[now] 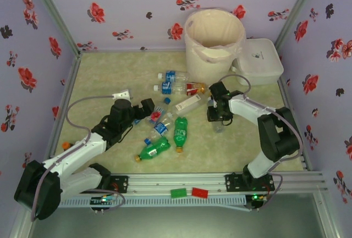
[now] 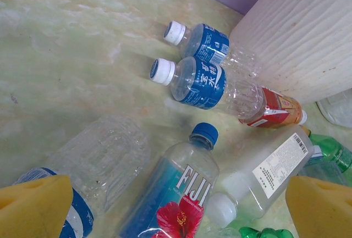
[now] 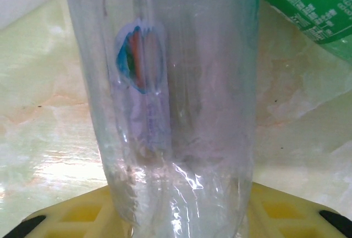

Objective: Put the plastic bottles in the bin

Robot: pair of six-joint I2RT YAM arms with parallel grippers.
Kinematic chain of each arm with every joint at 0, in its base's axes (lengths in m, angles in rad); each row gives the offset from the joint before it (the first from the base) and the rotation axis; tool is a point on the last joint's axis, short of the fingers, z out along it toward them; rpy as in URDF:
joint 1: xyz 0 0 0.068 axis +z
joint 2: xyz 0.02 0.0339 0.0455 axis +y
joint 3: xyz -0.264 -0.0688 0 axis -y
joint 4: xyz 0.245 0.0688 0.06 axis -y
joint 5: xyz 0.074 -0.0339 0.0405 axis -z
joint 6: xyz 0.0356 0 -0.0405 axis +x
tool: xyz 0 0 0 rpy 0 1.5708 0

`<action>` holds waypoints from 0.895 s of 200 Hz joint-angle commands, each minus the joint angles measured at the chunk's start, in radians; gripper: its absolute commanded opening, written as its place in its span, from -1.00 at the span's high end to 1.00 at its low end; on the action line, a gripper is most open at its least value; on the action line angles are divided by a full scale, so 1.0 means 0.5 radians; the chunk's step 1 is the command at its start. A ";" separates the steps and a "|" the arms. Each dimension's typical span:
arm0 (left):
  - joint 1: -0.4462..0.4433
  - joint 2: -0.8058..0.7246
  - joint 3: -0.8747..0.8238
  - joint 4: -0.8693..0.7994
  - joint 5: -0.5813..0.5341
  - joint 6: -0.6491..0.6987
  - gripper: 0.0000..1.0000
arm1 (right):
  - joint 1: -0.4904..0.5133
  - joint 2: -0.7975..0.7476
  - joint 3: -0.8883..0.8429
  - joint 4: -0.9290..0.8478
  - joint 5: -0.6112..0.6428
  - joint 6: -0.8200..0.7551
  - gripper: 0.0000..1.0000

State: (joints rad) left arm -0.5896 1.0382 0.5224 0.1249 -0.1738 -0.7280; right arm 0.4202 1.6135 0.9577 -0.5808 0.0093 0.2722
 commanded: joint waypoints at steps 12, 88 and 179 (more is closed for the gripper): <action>0.032 0.022 -0.008 0.060 -0.036 0.019 -1.00 | -0.009 -0.255 -0.064 0.025 -0.105 0.065 0.11; 0.108 0.021 -0.048 0.088 -0.030 0.057 -1.00 | -0.094 -1.028 -0.022 -0.098 -0.161 0.229 0.10; 0.289 -0.220 -0.195 -0.034 0.042 0.130 -1.00 | -0.153 -1.116 0.821 -0.019 0.062 0.201 0.11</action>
State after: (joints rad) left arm -0.4740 0.9703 0.4389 0.1326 -0.1696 -0.6983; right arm 0.3508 0.9924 1.2510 -0.6323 -0.0017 0.4007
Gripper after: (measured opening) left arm 0.998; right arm 0.445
